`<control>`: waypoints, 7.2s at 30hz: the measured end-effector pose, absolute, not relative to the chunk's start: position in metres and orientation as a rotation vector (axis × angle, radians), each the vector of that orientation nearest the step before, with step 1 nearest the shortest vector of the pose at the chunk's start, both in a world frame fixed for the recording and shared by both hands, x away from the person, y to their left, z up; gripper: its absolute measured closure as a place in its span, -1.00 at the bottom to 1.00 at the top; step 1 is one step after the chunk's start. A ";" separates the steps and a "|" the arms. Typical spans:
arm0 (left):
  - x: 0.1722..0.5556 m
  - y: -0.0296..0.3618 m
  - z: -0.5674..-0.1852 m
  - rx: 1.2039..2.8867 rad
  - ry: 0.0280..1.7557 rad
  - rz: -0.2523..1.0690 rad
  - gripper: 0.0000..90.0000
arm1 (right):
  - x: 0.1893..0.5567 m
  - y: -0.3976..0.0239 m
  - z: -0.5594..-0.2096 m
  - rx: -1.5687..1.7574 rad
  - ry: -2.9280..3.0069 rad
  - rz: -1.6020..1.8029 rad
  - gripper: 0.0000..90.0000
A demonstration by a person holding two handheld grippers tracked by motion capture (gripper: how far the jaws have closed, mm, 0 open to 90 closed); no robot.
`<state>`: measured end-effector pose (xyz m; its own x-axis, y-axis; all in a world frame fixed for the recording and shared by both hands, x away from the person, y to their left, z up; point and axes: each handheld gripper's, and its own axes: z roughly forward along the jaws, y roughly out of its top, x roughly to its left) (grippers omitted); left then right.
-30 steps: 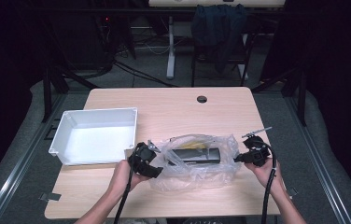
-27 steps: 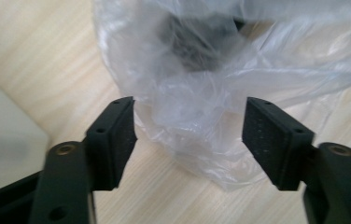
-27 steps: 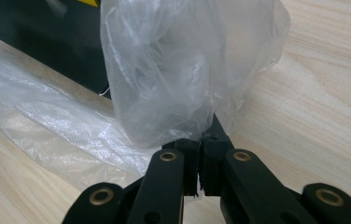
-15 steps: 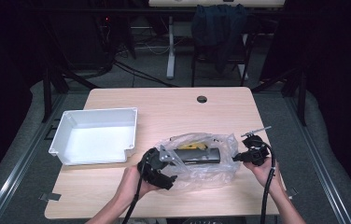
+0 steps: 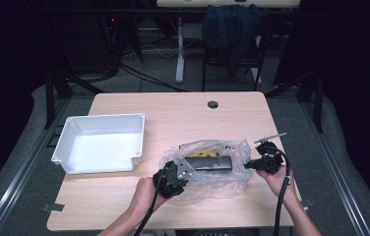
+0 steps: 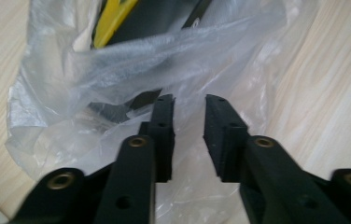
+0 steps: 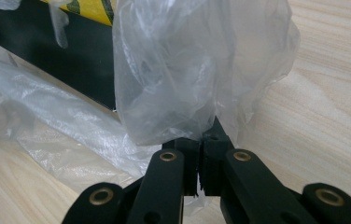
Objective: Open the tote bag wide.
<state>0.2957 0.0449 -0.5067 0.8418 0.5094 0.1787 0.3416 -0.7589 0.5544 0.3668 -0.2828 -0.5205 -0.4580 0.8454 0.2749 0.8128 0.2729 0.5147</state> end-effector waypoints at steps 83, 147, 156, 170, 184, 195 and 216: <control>0.327 0.108 -0.477 2.388 1.023 0.446 -0.09 | 0.371 -0.287 -0.524 1.620 2.476 0.906 0.94; 0.363 0.065 -0.549 2.613 1.001 0.573 0.78 | 0.377 -0.286 -0.532 1.618 2.503 0.671 0.45; 0.349 0.066 -0.511 2.545 0.950 0.599 0.08 | 0.362 -0.281 -0.487 1.424 2.468 0.918 -0.24; 0.378 0.058 -0.542 2.608 1.014 0.643 0.83 | 0.396 -0.274 -0.518 1.551 2.377 0.871 0.96; 0.372 0.069 -0.553 2.677 1.010 0.448 0.96 | 0.391 -0.271 -0.535 1.499 2.512 0.519 0.91; 0.372 0.079 -0.543 2.629 1.017 0.402 0.74 | 0.368 -0.302 -0.495 1.437 2.493 0.737 -0.17; 0.372 0.079 -0.527 2.526 1.007 0.452 0.58 | 0.323 -0.255 -0.420 1.075 2.460 0.931 -0.21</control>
<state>0.3725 0.0790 -0.5274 0.6911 0.7065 0.1526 0.5835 -0.6699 0.4591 0.3229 -0.2547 -0.4196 -0.6753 0.7374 -0.0141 0.5433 0.5103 0.6666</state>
